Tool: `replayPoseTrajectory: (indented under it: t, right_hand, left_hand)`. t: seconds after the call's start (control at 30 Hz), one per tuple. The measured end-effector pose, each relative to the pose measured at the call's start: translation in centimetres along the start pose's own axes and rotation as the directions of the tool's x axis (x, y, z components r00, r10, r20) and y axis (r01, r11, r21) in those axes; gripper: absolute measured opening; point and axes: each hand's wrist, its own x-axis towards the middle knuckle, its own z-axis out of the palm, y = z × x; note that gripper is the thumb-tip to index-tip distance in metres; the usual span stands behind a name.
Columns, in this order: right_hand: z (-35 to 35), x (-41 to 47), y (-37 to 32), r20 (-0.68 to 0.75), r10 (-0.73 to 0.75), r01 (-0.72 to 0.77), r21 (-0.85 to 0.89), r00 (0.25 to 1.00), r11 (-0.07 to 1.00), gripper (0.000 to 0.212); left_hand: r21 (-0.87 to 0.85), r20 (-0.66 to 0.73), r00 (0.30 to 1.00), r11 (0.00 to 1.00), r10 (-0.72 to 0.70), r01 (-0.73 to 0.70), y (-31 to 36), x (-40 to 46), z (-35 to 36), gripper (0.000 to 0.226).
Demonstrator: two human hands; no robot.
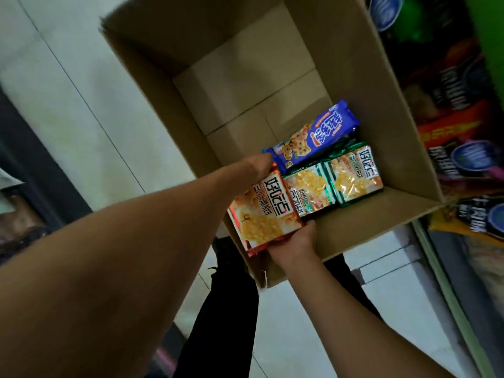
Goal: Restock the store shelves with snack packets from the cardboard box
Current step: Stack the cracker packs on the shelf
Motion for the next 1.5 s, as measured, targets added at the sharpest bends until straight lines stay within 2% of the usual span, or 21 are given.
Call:
replayPoseTrajectory:
  t: [0.1, 0.17, 0.23, 0.3, 0.37, 0.43, 0.53, 0.6, 0.67, 0.77, 0.87, 0.97, 1.0, 1.07, 1.17, 1.27, 1.33, 1.4, 1.47, 1.5]
  right_hand:
    - [1.5, -6.8, -1.7, 0.056, -0.08, 0.087, -0.152, 0.995, 0.985, 0.08]
    - [2.2, -12.2, -3.2, 0.156, -0.159, 0.198, -0.277, 0.975, 0.94, 0.081]
    - [2.7, -18.3, -4.1, 0.295, -0.232, 0.344, -0.42, 0.927, 0.84, 0.072]
    - [3.2, -24.5, -4.6, 0.421, -0.318, 0.506, -0.479, 0.85, 0.718, 0.064]
    - [3.5, -30.0, -5.0, 0.494, -0.388, 0.623, -0.522, 0.778, 0.583, 0.072]
    - [4.0, -35.5, -5.3, 0.548, -0.418, 0.689, -0.543, 0.724, 0.48, 0.077]
    - [4.4, -43.5, -5.2, 0.573, -0.508, 0.765, -0.508, 0.643, 0.396, 0.072]
    - [4.4, -48.2, -4.9, 0.583, -0.558, 0.806, -0.461, 0.591, 0.372, 0.067]
    - [4.0, -52.7, -4.5, 0.583, -0.586, 0.825, -0.426, 0.563, 0.37, 0.066]
    - [3.0, -58.5, -4.2, 0.584, -0.599, 0.836, -0.399, 0.548, 0.376, 0.061]
    - [2.1, -63.3, -5.0, 0.582, -0.622, 0.852, -0.366, 0.523, 0.375, 0.034]
    - [0.7, -67.9, -5.8, 0.61, -0.636, 0.88, -0.295, 0.474, 0.373, 0.015]
    - [0.1, -69.3, -6.1, 0.62, -0.638, 0.888, -0.273, 0.456, 0.37, 0.014]
    - [-1.5, -72.1, -6.7, 0.645, -0.636, 0.903, -0.25, 0.424, 0.349, 0.027]
    - [-4.6, -75.8, -8.1, 0.683, -0.611, 0.913, -0.24, 0.4, 0.33, 0.035]
    - [-8.7, -79.1, -9.7, 0.705, -0.605, 0.923, -0.205, 0.37, 0.326, 0.034]
    - [-11.7, -80.9, -10.8, 0.704, -0.636, 0.943, -0.153, 0.315, 0.297, 0.039]
    - [-14.6, -82.4, -12.0, 0.693, -0.668, 0.954, -0.099, 0.27, 0.284, 0.037]
    - [-17.5, -83.7, -13.3, 0.67, -0.704, 0.963, -0.056, 0.233, 0.265, 0.033]
    - [-18.8, -84.2, -14.1, 0.664, -0.719, 0.969, -0.037, 0.205, 0.242, 0.032]
  left_hand:
    - [0.007, -0.055, 0.995, 0.996, 0.089, -0.089, 1.8, -5.8, -2.0, 0.047]
    - [-0.062, -0.096, 0.986, 0.988, 0.137, -0.143, 3.3, -10.4, -3.8, 0.044]
    - [-0.178, -0.125, 0.977, 0.965, 0.172, -0.192, 4.6, -15.1, -5.7, 0.044]
    - [-0.277, -0.183, 0.968, 0.935, 0.174, -0.22, 5.6, -20.0, -7.5, 0.048]
    - [-0.366, -0.196, 0.963, 0.898, 0.184, -0.246, 6.5, -25.5, -8.9, 0.052]
    - [-0.469, -0.153, 0.964, 0.843, 0.216, -0.264, 7.1, -31.6, -9.9, 0.056]
    - [-0.57, -0.012, 0.955, 0.782, 0.297, -0.251, 7.0, -40.1, -11.1, 0.07]
    - [-0.583, 0.07, 0.922, 0.766, 0.38, -0.271, 6.9, -44.6, -11.8, 0.083]
    - [-0.568, 0.112, 0.892, 0.765, 0.438, -0.305, 6.9, -48.8, -12.4, 0.087]
    - [-0.484, 0.122, 0.839, 0.77, 0.531, -0.417, 6.9, -54.4, -12.7, 0.069]
    - [-0.407, 0.171, 0.775, 0.76, 0.609, -0.507, 6.8, -58.9, -12.6, 0.045]
    - [-0.336, 0.184, 0.712, 0.724, 0.678, -0.603, 6.6, -63.4, -11.9, 0.05]
    - [-0.308, 0.183, 0.69, 0.707, 0.7, -0.636, 6.4, -64.8, -11.5, 0.05]
    - [-0.277, 0.179, 0.642, 0.665, 0.745, -0.694, 6.0, -67.0, -10.6, 0.05]
    - [-0.324, 0.19, 0.552, 0.582, 0.812, -0.746, 5.6, -70.5, -8.2, 0.049]
    - [-0.32, 0.178, 0.495, 0.526, 0.85, -0.788, 5.3, -74.3, -4.4, 0.063]
    - [-0.276, 0.176, 0.416, 0.451, 0.892, -0.849, 5.6, -76.8, -1.4, 0.077]
    - [-0.215, 0.166, 0.346, 0.376, 0.924, -0.901, 6.6, -79.6, 1.7, 0.103]
    - [-0.212, 0.135, 0.313, 0.336, 0.94, -0.917, 7.9, -81.6, 4.3, 0.127]
    - [-0.223, 0.152, 0.3, 0.329, 0.942, -0.918, 8.4, -82.3, 5.6, 0.12]
